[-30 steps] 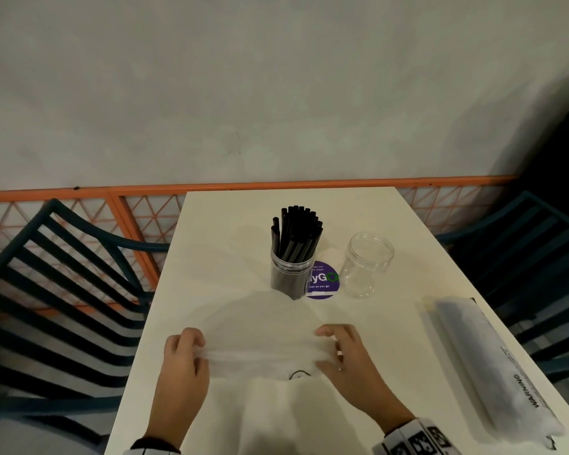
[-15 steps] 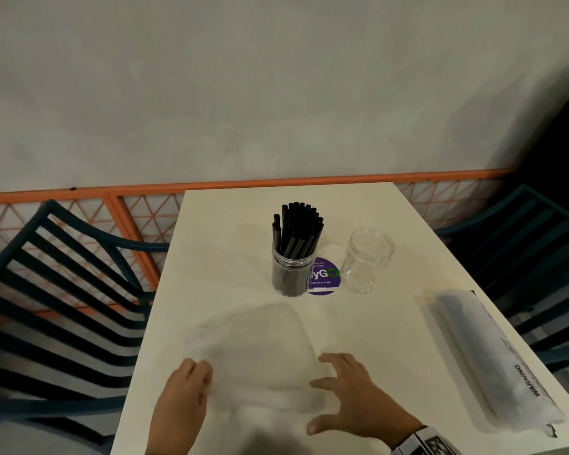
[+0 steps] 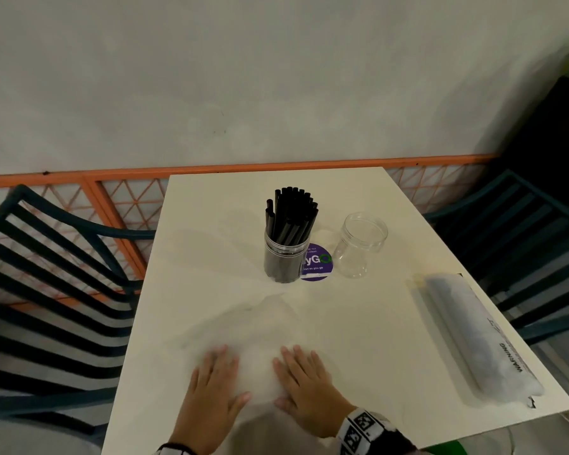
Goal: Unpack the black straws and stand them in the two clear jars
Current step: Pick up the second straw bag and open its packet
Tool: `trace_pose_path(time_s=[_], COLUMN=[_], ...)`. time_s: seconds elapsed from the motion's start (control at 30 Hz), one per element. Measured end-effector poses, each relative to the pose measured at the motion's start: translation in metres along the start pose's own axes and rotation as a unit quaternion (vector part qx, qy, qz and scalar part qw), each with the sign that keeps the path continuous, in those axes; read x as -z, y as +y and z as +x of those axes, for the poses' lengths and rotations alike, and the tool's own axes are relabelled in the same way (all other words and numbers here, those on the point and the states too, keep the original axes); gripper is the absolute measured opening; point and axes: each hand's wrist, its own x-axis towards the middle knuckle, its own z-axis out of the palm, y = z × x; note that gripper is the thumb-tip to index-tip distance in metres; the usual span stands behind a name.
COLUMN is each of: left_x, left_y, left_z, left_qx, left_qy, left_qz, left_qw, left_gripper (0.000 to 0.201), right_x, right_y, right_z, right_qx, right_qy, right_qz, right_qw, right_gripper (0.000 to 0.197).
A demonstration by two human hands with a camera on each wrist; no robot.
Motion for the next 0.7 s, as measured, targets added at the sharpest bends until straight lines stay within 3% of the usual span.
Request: trace_pose_path(time_s=[0.07,0.13,0.17,0.2,0.27,0.3,0.37,0.43,0.5,0.6,0.7], left_x=[-0.015,-0.012,-0.009,-0.005,0.006,0.013,0.03,0.046,0.056,0.059,0.051], left_y=[-0.008,-0.004,-0.002,0.0,0.006,0.01,0.023,0.043,0.066,0.1,0.125], left_z=[0.001,-0.005,-0.006,-0.006,-0.008,-0.008,-0.006,-0.003,0.002,0.013,0.028], left_qx=[0.011,0.013,0.01,0.006,0.004,0.002,-0.019,-0.025,-0.011,-0.024,-0.036], left_qy=[0.016,0.006,0.011,0.018,0.032,0.043,0.049,0.075,0.094,0.104,0.085], left_qz=[0.019,0.026,0.019,0.012,-0.004,-0.005,-0.025,-0.071,-0.124,-0.177,-0.201], left_qw=[1.0,1.0,1.0,1.0,0.999,0.999,0.998,0.994,0.988,0.979,0.975], left_gripper=[0.07,0.07,0.07,0.069,0.066,0.063,0.052,0.044,0.032,0.028,0.037], right_x=[0.012,0.021,0.028,0.035,0.046,0.048,0.052,0.055,0.053,0.045,0.035], right_y=[0.005,0.012,0.017,0.024,0.048,0.067,0.112,0.161,0.206,0.251,0.275], right_z=[-0.006,-0.009,-0.012,-0.017,-0.027,-0.033,-0.048,-0.064,-0.08,-0.1,-0.106], right_qx=[0.045,0.114,0.106,0.087,0.007,-0.042,-0.142,-0.244,-0.339,-0.47,-0.476], right_qy=[-0.03,-0.009,0.006,0.056,0.189,0.259,0.357,0.384,0.369,0.243,0.14], right_qz=[0.008,0.158,0.254,0.322,0.386,0.376,0.332,0.282,0.234,0.248,0.285], right_qw=[0.999,0.981,0.961,0.941,0.903,0.889,0.862,0.845,0.833,0.811,0.82], right_gripper=[0.072,0.087,0.085,0.07,0.026,0.019,0.017,0.021,0.037,0.082,0.105])
